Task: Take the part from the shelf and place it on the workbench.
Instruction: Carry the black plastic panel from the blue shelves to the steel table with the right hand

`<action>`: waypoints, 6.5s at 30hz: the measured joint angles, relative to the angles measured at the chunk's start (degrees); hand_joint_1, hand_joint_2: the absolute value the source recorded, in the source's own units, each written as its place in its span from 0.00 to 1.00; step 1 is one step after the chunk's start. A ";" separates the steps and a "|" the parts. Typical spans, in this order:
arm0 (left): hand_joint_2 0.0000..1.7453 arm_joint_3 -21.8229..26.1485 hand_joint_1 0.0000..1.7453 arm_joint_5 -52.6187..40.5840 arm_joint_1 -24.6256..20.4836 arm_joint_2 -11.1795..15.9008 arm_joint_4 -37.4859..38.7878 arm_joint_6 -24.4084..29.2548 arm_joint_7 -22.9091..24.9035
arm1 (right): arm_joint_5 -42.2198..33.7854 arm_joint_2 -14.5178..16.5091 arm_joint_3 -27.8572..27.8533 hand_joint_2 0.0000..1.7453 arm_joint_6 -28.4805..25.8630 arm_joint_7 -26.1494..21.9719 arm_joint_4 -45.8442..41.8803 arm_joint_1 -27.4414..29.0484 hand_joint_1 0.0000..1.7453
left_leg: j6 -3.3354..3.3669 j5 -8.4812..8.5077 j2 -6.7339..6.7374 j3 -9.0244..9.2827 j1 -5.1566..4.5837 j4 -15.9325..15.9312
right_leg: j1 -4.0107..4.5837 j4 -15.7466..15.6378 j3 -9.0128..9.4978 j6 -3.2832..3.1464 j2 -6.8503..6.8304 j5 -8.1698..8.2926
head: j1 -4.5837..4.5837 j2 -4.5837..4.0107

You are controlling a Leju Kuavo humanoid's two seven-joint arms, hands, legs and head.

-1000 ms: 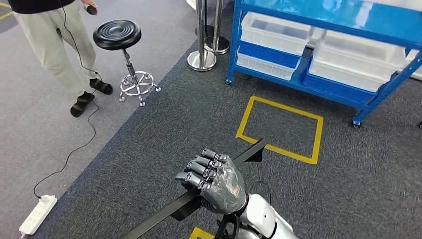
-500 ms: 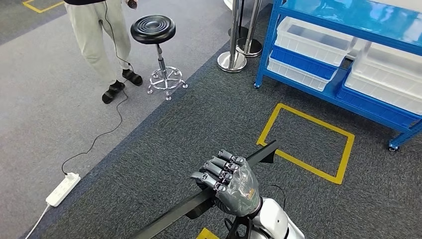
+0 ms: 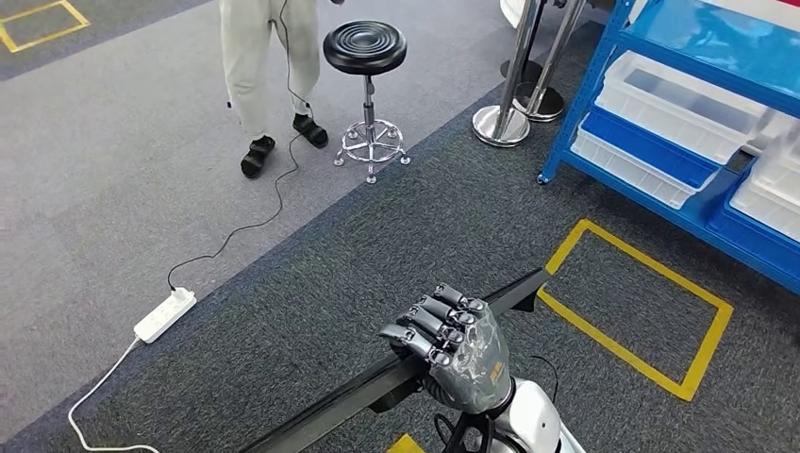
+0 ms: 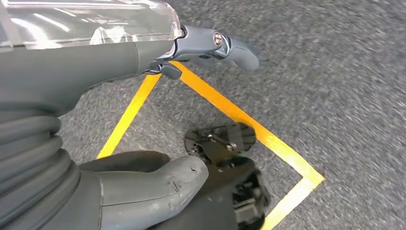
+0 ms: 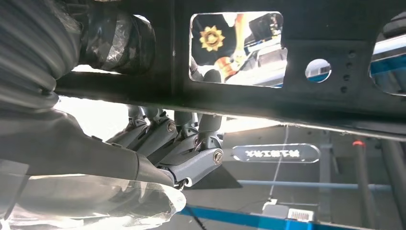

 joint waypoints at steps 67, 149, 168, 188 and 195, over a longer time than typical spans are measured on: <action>1.00 4.94 0.00 0.44 0.54 -1.02 0.02 2.79 -3.04 | -5.97 -8.14 -25.89 1.00 -0.02 -3.24 -17.30 13.06 1.00 | 1.76 -0.02 -4.07 1.31 -0.08 -0.79 | -0.27 14.75 -7.75 0.64 6.22 -5.85 | -0.27 0.00; 1.00 7.20 0.00 -1.98 1.24 -2.09 0.07 3.85 -3.48 | -12.48 -11.21 -44.63 1.00 0.03 -2.80 -21.37 18.21 1.00 | -0.23 -1.74 1.38 0.15 -0.01 2.19 | -0.40 -0.91 -0.18 0.13 0.94 1.05 | -0.49 0.00; 1.00 8.08 0.00 -1.45 0.90 -2.40 0.07 3.75 -3.69 | -13.40 -14.33 -47.26 1.00 0.03 -1.53 -19.26 18.19 1.00 | 0.16 -1.34 -9.05 0.24 0.15 1.18 | -0.92 -0.80 -1.38 0.54 9.35 1.96 | -0.37 0.00; 1.00 8.71 0.00 -1.27 0.73 -2.52 0.07 3.75 -4.03 | -13.27 -14.38 -47.71 1.00 0.00 -1.47 -18.55 18.98 1.00 | 1.99 -0.87 -2.61 0.72 0.16 0.26 | -0.88 11.34 -4.67 2.20 5.81 -6.68 | -0.38 0.00; 1.00 9.07 0.00 -1.21 0.62 -2.59 0.07 3.76 -4.15 | -13.27 -14.39 -47.80 1.00 0.00 -1.44 -18.13 19.00 1.00 | 1.43 -1.09 -7.89 0.53 0.00 1.12 | -0.86 0.54 -1.52 1.18 9.99 1.47 | -0.38 0.00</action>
